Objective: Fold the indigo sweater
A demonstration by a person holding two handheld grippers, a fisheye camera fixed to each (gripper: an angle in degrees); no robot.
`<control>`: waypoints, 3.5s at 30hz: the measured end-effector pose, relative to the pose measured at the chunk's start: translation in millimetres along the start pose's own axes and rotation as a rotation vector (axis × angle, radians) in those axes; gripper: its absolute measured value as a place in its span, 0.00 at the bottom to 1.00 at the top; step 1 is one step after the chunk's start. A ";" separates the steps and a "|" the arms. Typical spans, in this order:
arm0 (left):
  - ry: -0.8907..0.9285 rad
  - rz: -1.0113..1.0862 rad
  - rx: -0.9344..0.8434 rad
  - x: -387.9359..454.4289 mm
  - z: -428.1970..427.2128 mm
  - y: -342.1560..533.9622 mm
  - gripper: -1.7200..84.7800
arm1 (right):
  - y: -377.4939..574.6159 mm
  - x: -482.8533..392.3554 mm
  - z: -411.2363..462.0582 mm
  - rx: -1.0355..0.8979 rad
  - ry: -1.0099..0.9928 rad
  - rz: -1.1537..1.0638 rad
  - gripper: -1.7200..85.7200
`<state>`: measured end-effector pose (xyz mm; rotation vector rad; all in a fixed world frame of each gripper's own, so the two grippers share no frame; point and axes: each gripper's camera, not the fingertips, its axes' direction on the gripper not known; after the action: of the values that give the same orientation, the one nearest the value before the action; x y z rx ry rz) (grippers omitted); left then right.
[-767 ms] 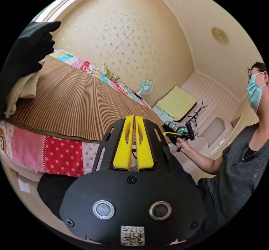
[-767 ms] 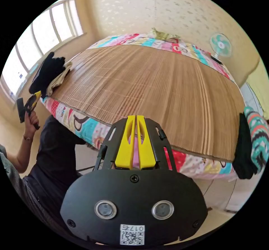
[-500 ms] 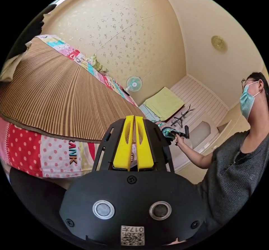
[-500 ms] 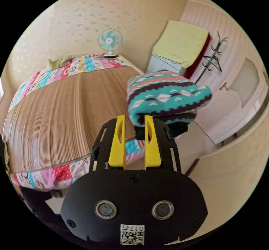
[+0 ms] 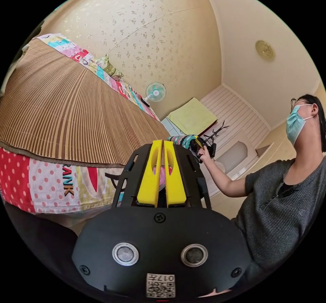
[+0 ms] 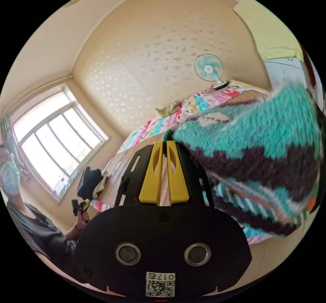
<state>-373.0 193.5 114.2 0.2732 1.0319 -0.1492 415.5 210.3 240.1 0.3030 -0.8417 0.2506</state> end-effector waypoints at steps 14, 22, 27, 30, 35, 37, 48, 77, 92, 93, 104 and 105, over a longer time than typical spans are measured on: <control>-0.034 -0.061 -0.124 -23.4 46.0 -4.2 0.01 | 206.4 -258.2 143.1 -0.387 0.159 -0.324 0.06; -0.073 -0.101 -0.239 -21.0 103.1 -4.7 0.01 | 115.7 -171.6 91.6 -0.200 0.573 -0.141 0.11; -0.267 -0.195 -0.345 -23.1 147.3 -9.3 0.08 | 130.0 -63.9 142.0 -0.389 0.409 0.118 0.14; -0.216 -0.210 -0.375 -25.1 170.2 -15.8 0.11 | 127.8 -81.4 124.9 -0.282 0.258 0.081 0.11; -0.138 -0.227 -0.408 -26.3 210.5 -37.0 0.14 | 129.9 -173.4 154.1 -0.405 -0.217 -0.179 0.09; -0.089 -0.218 -0.392 -22.6 222.8 -50.9 0.16 | 148.2 -202.0 169.9 -0.465 -0.218 -0.278 0.08; -0.378 0.139 -0.444 43.4 285.3 -134.8 0.24 | 307.0 -301.6 266.5 -0.933 -0.251 -0.582 0.09; 1.025 0.720 -0.265 -44.3 52.8 -201.0 0.08 | 198.0 -281.2 99.0 -0.560 -0.781 -0.815 0.07; 2.077 0.556 0.301 -49.3 -30.6 -181.4 0.08 | 162.6 -168.0 18.4 -0.454 -0.225 -0.588 0.19; 2.083 0.558 0.307 -47.5 -35.9 -180.1 0.08 | 168.2 -172.5 24.3 -0.484 -0.257 -0.616 0.19; 2.033 0.620 0.384 -37.8 -81.2 -169.8 0.08 | 208.3 -213.9 78.2 -0.482 -0.569 -0.576 0.17; 2.039 0.611 0.389 -36.7 -79.5 -168.0 0.08 | 208.3 -220.1 79.7 -0.471 -0.528 -0.580 0.17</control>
<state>-499.1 56.1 81.6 1.1971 2.8467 0.6654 149.5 353.6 156.6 0.1574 -1.2567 -0.5898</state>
